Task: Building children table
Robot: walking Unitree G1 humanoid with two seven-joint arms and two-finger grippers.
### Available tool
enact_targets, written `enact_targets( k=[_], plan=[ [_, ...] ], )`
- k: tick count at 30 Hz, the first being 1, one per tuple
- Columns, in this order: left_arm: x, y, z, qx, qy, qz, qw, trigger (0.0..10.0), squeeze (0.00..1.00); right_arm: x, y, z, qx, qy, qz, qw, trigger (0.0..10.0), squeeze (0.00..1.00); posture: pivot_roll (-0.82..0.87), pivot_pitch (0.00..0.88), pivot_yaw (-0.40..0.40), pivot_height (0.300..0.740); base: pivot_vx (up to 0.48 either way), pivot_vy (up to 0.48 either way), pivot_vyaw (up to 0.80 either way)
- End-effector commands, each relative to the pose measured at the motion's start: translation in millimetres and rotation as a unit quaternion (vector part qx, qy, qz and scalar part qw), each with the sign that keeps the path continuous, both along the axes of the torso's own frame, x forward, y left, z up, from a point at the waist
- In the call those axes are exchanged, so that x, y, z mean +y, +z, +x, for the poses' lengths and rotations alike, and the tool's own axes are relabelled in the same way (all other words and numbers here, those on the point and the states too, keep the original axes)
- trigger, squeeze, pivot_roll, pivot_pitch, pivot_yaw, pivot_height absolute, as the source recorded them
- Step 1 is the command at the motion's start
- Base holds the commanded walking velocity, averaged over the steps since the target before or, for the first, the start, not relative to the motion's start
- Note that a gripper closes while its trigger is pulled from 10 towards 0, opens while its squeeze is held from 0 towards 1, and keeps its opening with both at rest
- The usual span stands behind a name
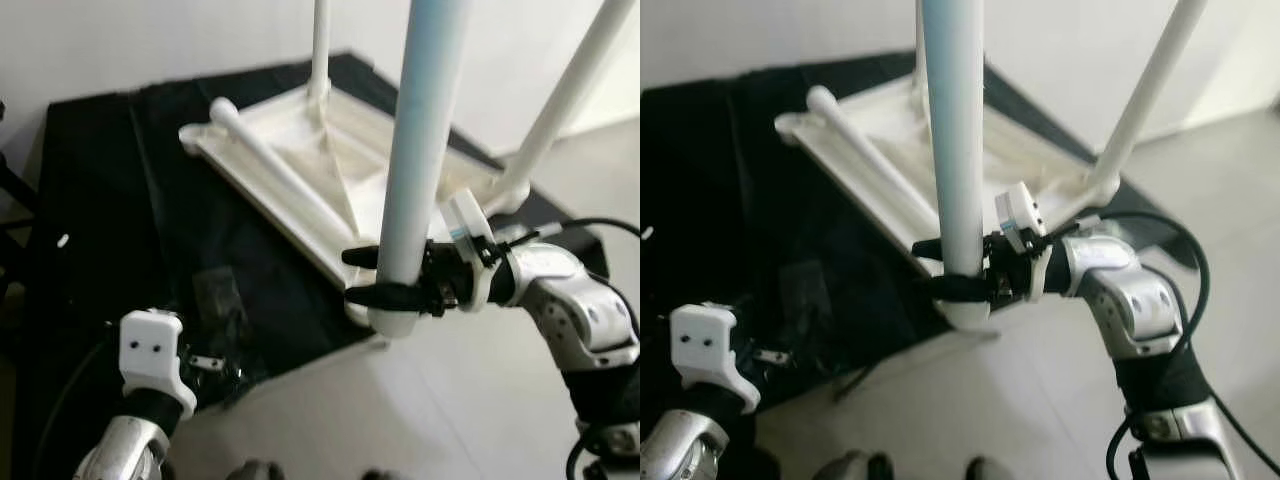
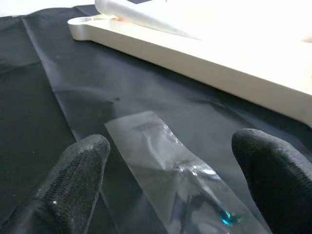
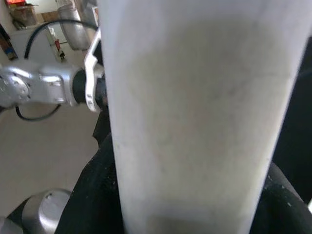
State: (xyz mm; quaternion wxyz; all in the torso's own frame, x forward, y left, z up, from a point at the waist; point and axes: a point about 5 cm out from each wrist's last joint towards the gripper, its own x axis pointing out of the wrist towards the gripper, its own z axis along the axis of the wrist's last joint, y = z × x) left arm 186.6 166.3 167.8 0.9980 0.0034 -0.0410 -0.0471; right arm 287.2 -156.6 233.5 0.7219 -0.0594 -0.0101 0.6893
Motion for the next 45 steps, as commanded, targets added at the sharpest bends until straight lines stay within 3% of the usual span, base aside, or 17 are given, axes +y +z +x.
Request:
enact_targets(
  k=[1, 7, 12, 13, 23, 27, 28, 34, 37, 40, 45],
  plan=[
    [1.1, 3, -4.4, 0.002, -0.015, 0.015, 1.0, 10.0, 0.0, -3.7, -2, 7.0, -0.04, -0.003, -0.043, 0.998, 10.0, 0.0, 0.02, 0.377, 0.051, 0.74, 0.0, 0.0, 0.0],
    [2.5, 6, -6.4, 0.002, -0.023, 0.031, 0.999, 10.0, 0.0, -2.2, 20, 25.0, -0.096, -0.027, -0.042, 0.994, 10.0, 0.0, 0.03, 0.403, 0.067, 0.74, 0.0, 0.0, 0.0],
    [3.2, 7, -7.2, 0.005, -0.022, 0.036, 0.999, 10.0, 0.0, 0.1, 33, 27.2, -0.113, -0.014, -0.034, 0.993, 10.0, 0.0, 0.03, 0.408, 0.068, 0.74, 0.0, 0.0, 0.0],
    [3.7, 8, -7.0, 0.005, -0.018, 0.036, 0.999, 10.0, 0.0, 3.5, 46, 25.0, -0.12, 0.011, -0.019, 0.993, 10.0, 0.0, 0.03, 0.41, 0.064, 0.74, 0.0, 0.0, 0.0],
    [5.0, 10, -6.3, 0.0, -0.009, 0.031, 0.999, 10.0, 0.0, 13.4, 63, 10.1, -0.099, 0.119, 0.011, 0.988, 10.0, 0.0, 0.03, 0.403, 0.055, 0.74, 0.0, 0.0, 0.0],
    [7.0, 10, -4.8, 0.0, 0.0, 0.025, 1.0, 10.0, 0.0, 18.4, 62, 8.3, -0.1, 0.137, 0.004, 0.985, 10.0, 0.0, 0.03, 0.399, 0.053, 0.74, 0.0, 0.0, 0.0],
    [13.3, 11, -2.6, 0.002, 0.023, 0.01, 1.0, 10.0, 0.0, 26.5, 55, 4.8, -0.11, 0.161, -0.021, 0.981, 10.0, 0.0, 0.02, 0.396, 0.051, 0.74, 0.0, 0.0, 0.0],
    [18.5, 9, -0.6, 0.017, 0.046, 0.002, 0.999, 10.0, 0.0, 35.3, 48, 3.2, -0.129, 0.182, -0.054, 0.973, 10.0, 0.0, 0.02, 0.382, 0.042, 0.74, 0.0, 0.0, 0.0],
    [18.2, 8, -0.5, 0.019, 0.046, 0.002, 0.999, 10.0, 0.0, 36.3, 48, 3.2, -0.13, 0.185, -0.057, 0.972, 10.0, 0.0, 0.02, 0.375, 0.038, 0.74, 0.0, 0.0, 0.0],
    [10.7, 7, -2.3, 0.025, 0.027, 0.013, 0.999, 10.0, 0.0, 39.0, 39, 6.3, -0.141, 0.186, -0.098, 0.967, 10.0, 0.0, 0.01, 0.37, 0.035, 0.74, 0.0, 0.0, 0.0],
    [7.0, 6, -4.1, 0.027, 0.017, 0.022, 0.999, 10.0, 0.0, 38.6, 39, 4.9, -0.13, 0.192, -0.095, 0.968, 10.0, 0.0, 0.01, 0.363, 0.029, 0.74, 0.0, 0.0, 0.0]
  ],
)
